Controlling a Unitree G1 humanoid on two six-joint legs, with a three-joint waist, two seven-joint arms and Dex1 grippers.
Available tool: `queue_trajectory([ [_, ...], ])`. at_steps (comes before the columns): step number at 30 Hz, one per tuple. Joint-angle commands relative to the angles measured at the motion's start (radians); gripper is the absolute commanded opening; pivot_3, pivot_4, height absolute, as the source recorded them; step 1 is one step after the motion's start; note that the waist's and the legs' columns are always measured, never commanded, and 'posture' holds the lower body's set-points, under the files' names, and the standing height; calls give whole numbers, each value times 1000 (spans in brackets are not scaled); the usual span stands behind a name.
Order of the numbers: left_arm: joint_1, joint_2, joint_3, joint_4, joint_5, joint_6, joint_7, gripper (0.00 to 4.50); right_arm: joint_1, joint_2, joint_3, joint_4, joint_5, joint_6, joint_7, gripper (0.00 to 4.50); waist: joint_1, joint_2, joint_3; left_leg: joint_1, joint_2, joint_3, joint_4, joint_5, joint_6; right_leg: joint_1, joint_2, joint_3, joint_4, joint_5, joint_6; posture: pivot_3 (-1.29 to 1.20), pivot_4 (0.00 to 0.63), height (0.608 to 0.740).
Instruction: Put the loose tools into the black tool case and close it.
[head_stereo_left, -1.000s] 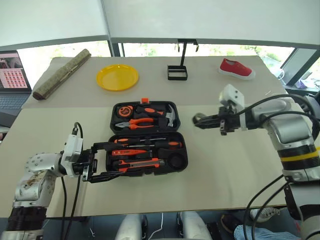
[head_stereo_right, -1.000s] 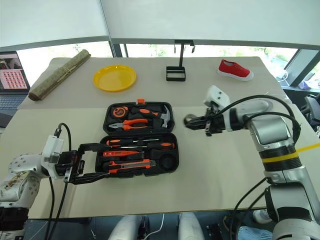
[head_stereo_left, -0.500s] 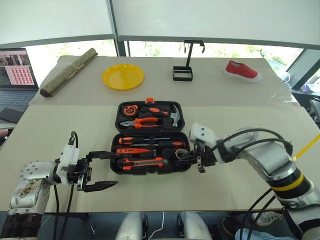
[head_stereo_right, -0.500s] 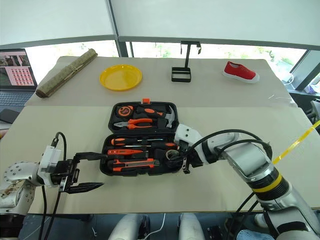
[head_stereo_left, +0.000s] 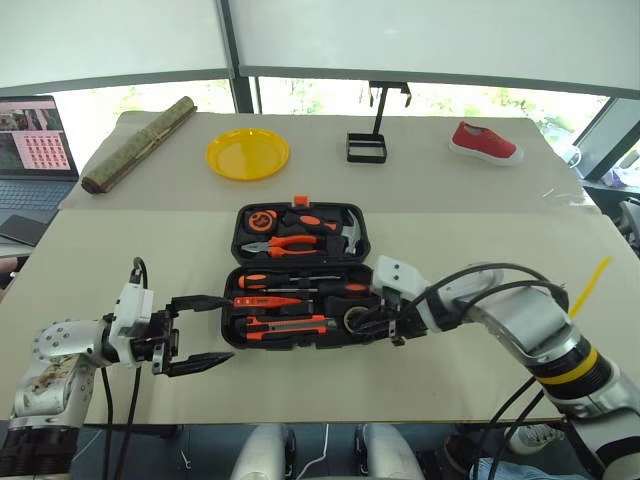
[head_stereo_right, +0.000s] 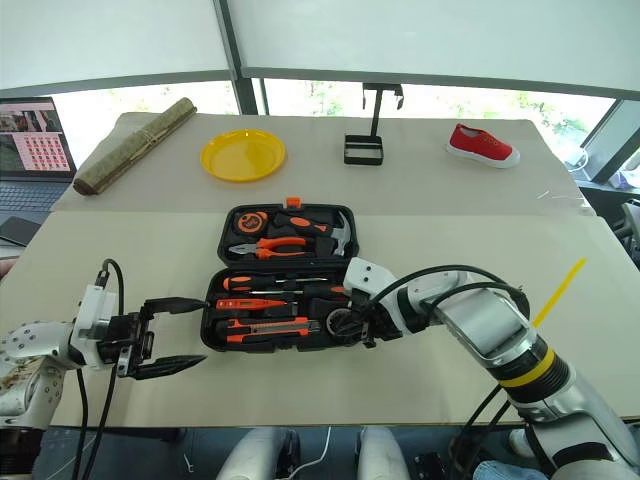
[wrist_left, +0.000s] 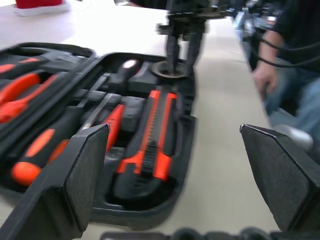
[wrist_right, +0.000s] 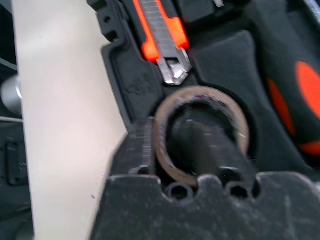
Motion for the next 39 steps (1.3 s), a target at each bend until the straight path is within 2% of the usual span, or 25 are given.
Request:
queue_trajectory([
  [1, -7, 19, 28, -3, 10, 8, 34, 4500, -6, -6, -69, -41, 86, -36, 84, 3042, -1, 0, 0, 0, 0, 0, 0, 0, 0, 0, 1, 0, 0, 0, 0, 0, 150, 740],
  [3, -22, 25, 42, 14, 13, 27, 73, 4500, 11, -8, -163, -37, 141, -79, 112, 3721, -2, 0, 0, -1, 1, 0, 0, 0, 0, -1, 1, 1, 0, 0, 0, 0, 150, 740],
  [5, -31, 37, 68, 28, 14, 80, 143, 4500, 44, -22, -287, -8, 192, -140, 139, 3721, 2, -1, 1, -1, 1, 0, 0, 0, 0, 0, 1, 1, 0, 0, 0, 0, 150, 740],
  [10, -48, 42, 133, 76, 21, 173, 301, 4500, 133, -36, -454, 94, 196, -253, 122, 3721, 6, -2, 1, 0, 1, 0, 0, 0, 0, 1, 1, 1, 0, 0, 0, 0, 150, 740],
  [11, -64, 37, 136, 94, 41, 184, 347, 3981, 140, -21, -469, 130, 173, -289, 93, 3212, 6, -2, 1, 0, 1, 0, 0, 0, 0, 1, 1, 1, 0, 0, 0, 0, 150, 740],
  [12, -84, 31, 127, 111, 74, 191, 401, 3832, 143, -1, -469, 177, 130, -342, 51, 3057, 5, -2, 1, 1, 1, 0, 0, 0, 0, 1, 1, 1, 0, 0, 0, 0, 150, 740],
  [16, -174, -12, 54, 158, 171, 233, 550, 2265, 130, 59, -385, 360, -86, -602, -73, 1618, 5, -2, 1, 2, 1, 1, 0, 1, -2, 1, 2, 2, 1, 1, 0, 0, 150, 740],
  [21, -284, -89, -73, 197, 247, 304, 621, 616, 62, 183, -317, 575, -206, -775, -151, 5, 2, -3, 1, 1, 0, 2, 0, 2, -4, 0, 4, 3, 2, 1, 0, 0, 150, 740],
  [22, -299, -100, -91, 200, 261, 301, 626, 229, 53, 199, -302, 601, -220, -795, -151, 0, 0, -3, 1, 1, 0, 2, 0, 2, -4, 0, 4, 3, 2, 2, 0, 0, 150, 740],
  [23, -316, -105, -111, 206, 271, 311, 620, 108, 44, 217, -288, 619, -227, -802, -145, 0, -1, -3, 1, 1, 0, 2, 0, 2, -4, 0, 4, 3, 2, 2, 0, 0, 150, 740],
  [29, -380, -128, -170, 233, 292, 337, 592, 108, 31, 284, -243, 627, -226, -794, -91, 0, -1, -3, 1, 1, 1, 2, 0, 3, -4, 0, 4, 3, 2, 2, -1, 0, 150, 740],
  [34, -383, -129, -179, 232, 288, 326, 544, 108, 80, 270, -221, 529, -195, -728, -22, 0, 2, -3, 1, 1, 1, 1, -1, 2, -3, 0, 4, 3, 1, 2, 0, 0, 150, 740],
  [39, -321, -114, -158, 156, 243, 341, 473, 108, 151, 238, -229, 408, -185, -656, -15, 0, 1, -3, 1, 0, 1, 1, -1, 2, -3, 0, 4, 3, 2, 2, 0, 0, 150, 740],
])
